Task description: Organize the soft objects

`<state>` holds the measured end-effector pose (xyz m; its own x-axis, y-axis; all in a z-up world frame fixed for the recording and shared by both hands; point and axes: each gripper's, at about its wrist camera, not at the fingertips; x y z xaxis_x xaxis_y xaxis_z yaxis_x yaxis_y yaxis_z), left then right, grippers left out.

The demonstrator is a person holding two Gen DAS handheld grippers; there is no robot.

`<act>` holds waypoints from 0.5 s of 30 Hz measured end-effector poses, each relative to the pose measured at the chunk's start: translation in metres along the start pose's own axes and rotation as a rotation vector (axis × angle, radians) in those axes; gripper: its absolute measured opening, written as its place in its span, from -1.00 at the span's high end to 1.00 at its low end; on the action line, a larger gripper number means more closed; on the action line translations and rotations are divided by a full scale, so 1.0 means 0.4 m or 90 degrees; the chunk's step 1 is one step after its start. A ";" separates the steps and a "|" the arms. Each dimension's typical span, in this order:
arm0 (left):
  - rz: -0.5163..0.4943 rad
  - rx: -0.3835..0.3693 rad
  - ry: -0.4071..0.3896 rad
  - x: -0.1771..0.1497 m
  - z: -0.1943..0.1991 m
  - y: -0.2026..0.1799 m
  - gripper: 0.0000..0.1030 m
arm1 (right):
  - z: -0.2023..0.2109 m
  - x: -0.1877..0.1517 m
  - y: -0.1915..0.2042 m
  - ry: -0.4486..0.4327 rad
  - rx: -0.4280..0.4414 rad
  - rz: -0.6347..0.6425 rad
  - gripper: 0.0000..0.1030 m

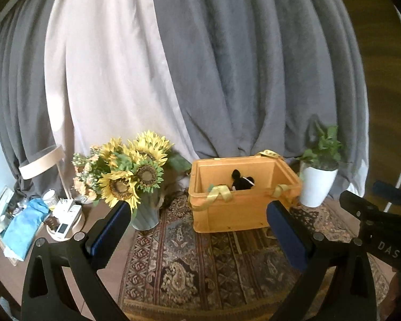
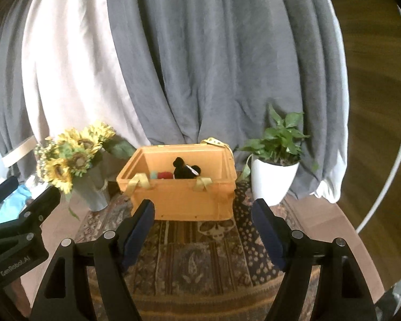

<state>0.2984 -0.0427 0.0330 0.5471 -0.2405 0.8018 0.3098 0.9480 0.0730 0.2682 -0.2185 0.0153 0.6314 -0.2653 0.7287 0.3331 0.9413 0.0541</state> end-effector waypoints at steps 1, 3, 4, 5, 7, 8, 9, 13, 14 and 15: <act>0.000 -0.003 -0.004 -0.016 0.030 -0.007 -1.00 | 0.019 -0.016 -0.007 -0.002 0.004 -0.002 -0.48; 0.002 -0.002 -0.008 -0.034 0.066 -0.016 -1.00 | 0.053 -0.043 -0.019 -0.004 0.012 -0.004 -0.48; 0.005 0.001 -0.010 -0.048 0.087 -0.023 -1.00 | 0.071 -0.059 -0.027 -0.004 0.015 -0.005 -0.48; 0.011 0.003 -0.009 -0.066 0.113 -0.030 -1.00 | 0.086 -0.072 -0.032 -0.004 0.016 -0.004 -0.48; 0.022 -0.002 -0.008 -0.095 0.149 -0.040 -1.00 | 0.122 -0.107 -0.047 -0.001 0.023 0.004 -0.48; 0.029 -0.006 -0.005 -0.117 0.174 -0.049 -1.00 | 0.136 -0.122 -0.050 -0.001 0.024 0.007 -0.48; 0.031 -0.009 -0.002 -0.130 0.186 -0.054 -1.00 | 0.157 -0.145 -0.056 -0.001 0.025 0.014 -0.48; 0.052 -0.022 0.017 -0.202 0.258 -0.076 -1.00 | 0.225 -0.215 -0.074 -0.001 0.033 0.029 -0.48; 0.054 -0.022 0.019 -0.215 0.271 -0.080 -1.00 | 0.241 -0.231 -0.078 0.000 0.034 0.032 -0.48; 0.055 -0.020 0.019 -0.230 0.288 -0.084 -1.00 | 0.258 -0.248 -0.081 -0.002 0.036 0.036 -0.48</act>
<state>0.1482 -0.0285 0.0251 0.5953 -0.1654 0.7863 0.2854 0.9583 -0.0145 0.1225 -0.2012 0.0116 0.6462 -0.2112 0.7333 0.2568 0.9651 0.0517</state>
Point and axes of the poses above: each gripper's, at about its wrist camera, not at the fingertips, and z roughly against the way its jaws point, y to its left, x to its top, and after that the axes turned 13 degrees about y, right-handed
